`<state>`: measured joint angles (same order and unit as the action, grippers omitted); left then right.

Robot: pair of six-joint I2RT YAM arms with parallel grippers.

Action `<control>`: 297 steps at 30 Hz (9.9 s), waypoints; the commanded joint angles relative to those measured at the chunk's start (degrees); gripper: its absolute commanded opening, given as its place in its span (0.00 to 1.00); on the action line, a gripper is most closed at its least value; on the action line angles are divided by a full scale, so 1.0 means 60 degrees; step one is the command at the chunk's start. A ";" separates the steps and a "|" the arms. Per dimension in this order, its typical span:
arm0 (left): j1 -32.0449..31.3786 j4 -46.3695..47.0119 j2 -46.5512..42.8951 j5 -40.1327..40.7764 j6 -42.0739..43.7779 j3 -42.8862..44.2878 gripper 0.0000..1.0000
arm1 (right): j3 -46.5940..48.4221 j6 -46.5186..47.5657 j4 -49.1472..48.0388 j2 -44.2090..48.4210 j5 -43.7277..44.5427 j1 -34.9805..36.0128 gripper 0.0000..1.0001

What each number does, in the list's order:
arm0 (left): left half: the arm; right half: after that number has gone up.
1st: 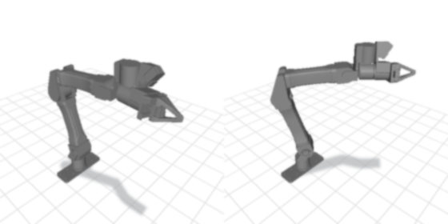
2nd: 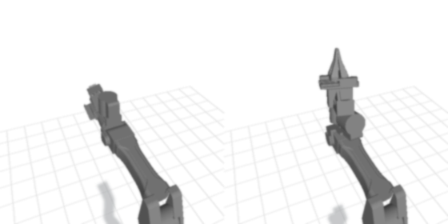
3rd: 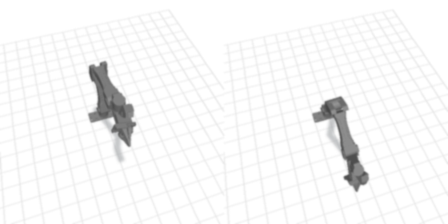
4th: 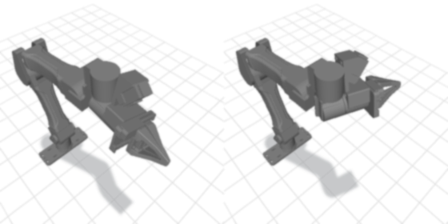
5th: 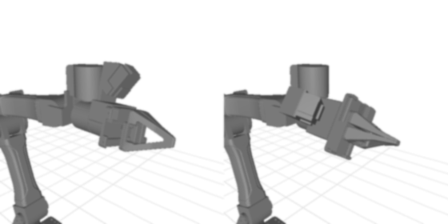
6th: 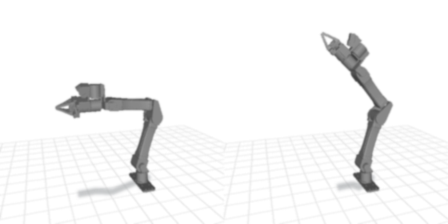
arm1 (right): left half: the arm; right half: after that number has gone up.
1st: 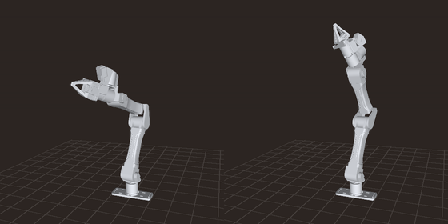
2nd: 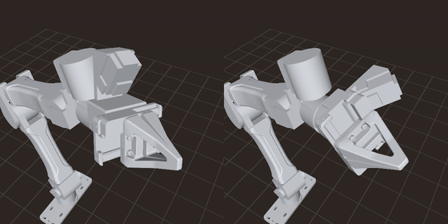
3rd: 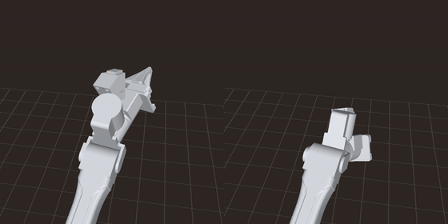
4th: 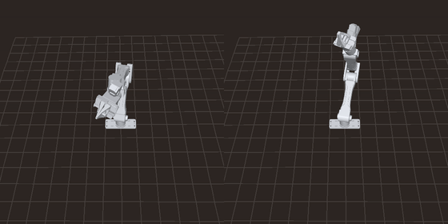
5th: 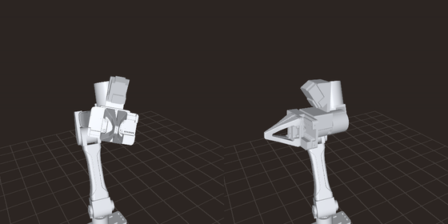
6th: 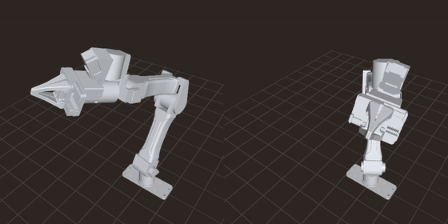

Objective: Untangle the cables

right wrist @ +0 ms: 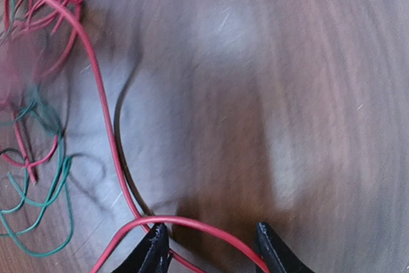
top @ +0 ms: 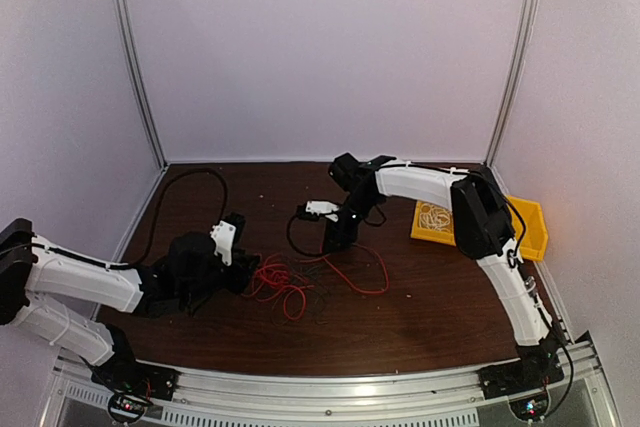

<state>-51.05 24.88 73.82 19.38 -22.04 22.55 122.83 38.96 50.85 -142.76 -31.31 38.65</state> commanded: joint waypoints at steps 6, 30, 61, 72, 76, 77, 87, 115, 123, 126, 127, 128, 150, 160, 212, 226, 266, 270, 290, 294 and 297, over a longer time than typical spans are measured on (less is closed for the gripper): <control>0.0056 0.0790 -0.0052 0.0087 -0.0101 -0.0305 0.41 | -0.1587 0.0552 0.0266 0.1115 0.2115 0.0099 0.48; 0.0129 0.0775 0.0183 0.0079 0.0154 0.0139 0.48 | -0.3688 0.0479 0.0805 0.4260 0.1262 0.0083 0.43; 0.0136 0.0130 -0.0868 0.0106 0.0064 -0.0059 0.51 | -0.1779 0.2353 0.0375 0.1251 0.1626 0.0558 0.06; 0.0129 0.1566 0.1170 -0.2491 0.1384 0.1497 0.62 | -0.3124 0.0980 -0.0720 0.5173 0.0973 0.0684 0.00; 0.0106 0.3113 0.1860 -0.3059 0.1644 0.1699 0.63 | -0.2868 0.0962 -0.0218 0.5855 0.0754 0.0935 0.00; 0.0100 0.3412 0.2088 -0.2917 0.1790 0.1799 0.63 | -0.2807 0.0955 -0.0137 0.6005 0.0669 0.0980 0.00; 0.0114 0.4738 0.5600 -0.2451 0.2527 0.3646 0.51 | -0.1964 0.0840 0.0390 0.7113 -0.0431 0.1276 0.00; 0.0173 0.3999 0.5929 -0.1069 0.0731 0.2272 0.43 | 0.0880 -0.1112 -0.0485 0.8561 -0.1563 -0.2422 0.00; 0.0174 0.3304 0.3889 -0.1276 0.0924 0.1546 0.50 | -0.3191 -0.1601 -0.2100 1.0030 0.0101 -0.4275 0.00; 0.0173 0.2648 0.3184 -0.1142 0.0962 0.1895 0.56 | -0.4312 -0.1805 -0.2515 1.0374 0.0475 -0.4985 0.00; 0.0173 0.2399 0.3021 -0.1128 0.0927 0.2060 0.56 | -0.4524 -0.1846 -0.2550 1.0456 0.0560 -0.5196 0.00; 0.0173 0.2257 0.2894 -0.1145 0.0890 0.2172 0.57 | -0.4739 -0.1849 -0.2549 1.0517 0.0719 -0.5378 0.00; 0.0158 0.2040 0.1643 -0.0549 0.1030 0.2347 0.60 | -0.5391 -0.0508 -0.0737 1.0491 0.2944 -0.8295 0.00; 0.0158 0.2282 0.1717 -0.0494 0.1140 0.2303 0.60 | -0.5284 -0.0151 -0.0172 1.0770 0.3715 -0.8578 0.00; 0.0173 0.1994 0.1687 -0.0283 0.1268 0.2145 0.61 | -0.8641 -0.2747 -0.4156 0.6169 0.3330 -0.6926 0.00; 0.0174 0.1440 0.1539 -0.0373 0.1714 0.2529 0.61 | -0.8754 -0.3193 -0.3466 0.7752 0.3396 -0.6926 0.23; 0.1287 -0.3169 0.2046 -0.2816 -0.3541 0.2442 0.42 | -0.6535 -0.2081 -0.4025 0.6521 -0.0557 0.0509 0.36; 0.1403 -0.4087 0.2157 -0.2831 -0.4183 0.2733 0.53 | -0.6508 -0.1853 -0.3905 0.6355 -0.0073 0.1133 0.39; 0.1444 -0.6227 0.5178 -0.3060 -0.2062 0.5882 0.43 | -0.8527 -0.0983 -0.5477 0.5508 0.0834 0.2698 0.47; 0.1462 -0.6489 0.5532 -0.2984 -0.2112 0.6130 0.40 | -0.9305 -0.1031 -0.6073 0.5615 0.1116 0.2685 0.43; 0.1462 -0.6654 0.5800 -0.2914 -0.2019 0.6307 0.30 | -0.9650 -0.1082 -0.6294 0.5627 0.1268 0.2676 0.40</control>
<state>-42.68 -11.55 105.65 2.26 -35.70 58.94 67.53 32.97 17.08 -109.30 -26.20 54.92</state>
